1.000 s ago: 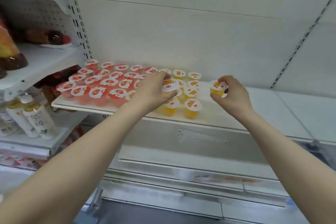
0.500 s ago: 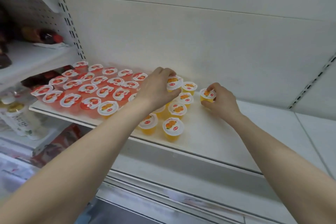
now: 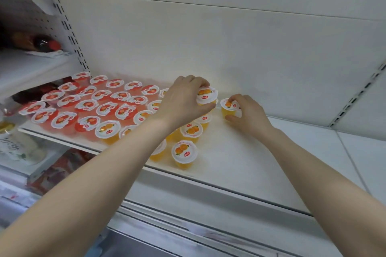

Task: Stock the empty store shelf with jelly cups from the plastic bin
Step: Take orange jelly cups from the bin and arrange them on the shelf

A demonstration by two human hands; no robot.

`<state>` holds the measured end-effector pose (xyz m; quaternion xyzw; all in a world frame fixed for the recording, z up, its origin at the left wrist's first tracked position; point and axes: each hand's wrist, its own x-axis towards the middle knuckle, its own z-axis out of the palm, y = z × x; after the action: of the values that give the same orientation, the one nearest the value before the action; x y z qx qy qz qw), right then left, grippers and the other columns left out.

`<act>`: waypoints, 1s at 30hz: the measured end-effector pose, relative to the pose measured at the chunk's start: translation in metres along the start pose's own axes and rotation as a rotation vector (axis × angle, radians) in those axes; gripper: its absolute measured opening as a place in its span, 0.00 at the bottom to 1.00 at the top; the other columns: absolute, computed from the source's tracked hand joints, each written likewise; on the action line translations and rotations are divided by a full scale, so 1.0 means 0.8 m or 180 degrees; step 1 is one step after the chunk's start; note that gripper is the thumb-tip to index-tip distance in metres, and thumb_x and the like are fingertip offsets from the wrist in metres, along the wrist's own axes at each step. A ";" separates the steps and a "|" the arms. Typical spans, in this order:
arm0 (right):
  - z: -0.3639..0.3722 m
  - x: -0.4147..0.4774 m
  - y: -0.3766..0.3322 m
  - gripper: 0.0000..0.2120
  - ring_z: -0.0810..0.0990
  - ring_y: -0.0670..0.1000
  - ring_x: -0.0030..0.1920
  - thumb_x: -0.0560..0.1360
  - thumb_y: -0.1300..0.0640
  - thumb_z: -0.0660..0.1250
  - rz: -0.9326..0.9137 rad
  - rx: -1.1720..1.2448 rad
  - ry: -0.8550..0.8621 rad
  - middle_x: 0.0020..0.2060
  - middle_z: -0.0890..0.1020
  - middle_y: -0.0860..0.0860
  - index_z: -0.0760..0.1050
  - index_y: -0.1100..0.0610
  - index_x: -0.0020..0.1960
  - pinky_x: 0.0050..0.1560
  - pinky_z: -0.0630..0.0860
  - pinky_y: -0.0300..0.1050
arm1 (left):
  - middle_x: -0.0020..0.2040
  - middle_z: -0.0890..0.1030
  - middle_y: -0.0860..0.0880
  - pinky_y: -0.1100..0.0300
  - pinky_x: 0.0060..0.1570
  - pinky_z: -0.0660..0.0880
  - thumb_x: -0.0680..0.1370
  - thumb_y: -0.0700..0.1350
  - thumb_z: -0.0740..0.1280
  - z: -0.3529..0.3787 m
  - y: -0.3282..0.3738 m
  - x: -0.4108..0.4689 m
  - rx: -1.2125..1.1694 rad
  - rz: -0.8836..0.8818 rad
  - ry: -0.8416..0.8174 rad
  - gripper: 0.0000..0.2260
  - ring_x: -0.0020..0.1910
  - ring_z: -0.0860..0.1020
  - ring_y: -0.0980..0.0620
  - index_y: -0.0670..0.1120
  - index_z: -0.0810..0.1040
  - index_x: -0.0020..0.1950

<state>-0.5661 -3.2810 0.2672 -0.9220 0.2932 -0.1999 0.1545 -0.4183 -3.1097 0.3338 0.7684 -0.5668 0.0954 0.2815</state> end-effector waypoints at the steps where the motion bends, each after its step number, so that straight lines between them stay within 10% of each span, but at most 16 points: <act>1: -0.005 -0.002 0.003 0.24 0.76 0.56 0.56 0.70 0.52 0.75 -0.0104 -0.0131 -0.0032 0.57 0.76 0.53 0.73 0.52 0.64 0.53 0.70 0.45 | 0.55 0.79 0.52 0.59 0.52 0.70 0.72 0.59 0.70 0.004 0.005 0.001 0.0035 0.0059 -0.0005 0.22 0.56 0.72 0.50 0.50 0.76 0.61; 30: -0.075 -0.042 -0.010 0.23 0.71 0.59 0.63 0.78 0.55 0.65 -0.0259 -0.0978 0.0028 0.65 0.74 0.56 0.69 0.57 0.71 0.63 0.68 0.53 | 0.63 0.76 0.50 0.54 0.63 0.66 0.75 0.64 0.63 0.047 0.017 -0.023 0.0681 0.0349 -0.0582 0.26 0.64 0.70 0.46 0.51 0.73 0.67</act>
<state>-0.6152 -3.2646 0.3129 -0.9450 0.2835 -0.1628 0.0020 -0.4438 -3.1178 0.2987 0.7674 -0.6178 0.1001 0.1396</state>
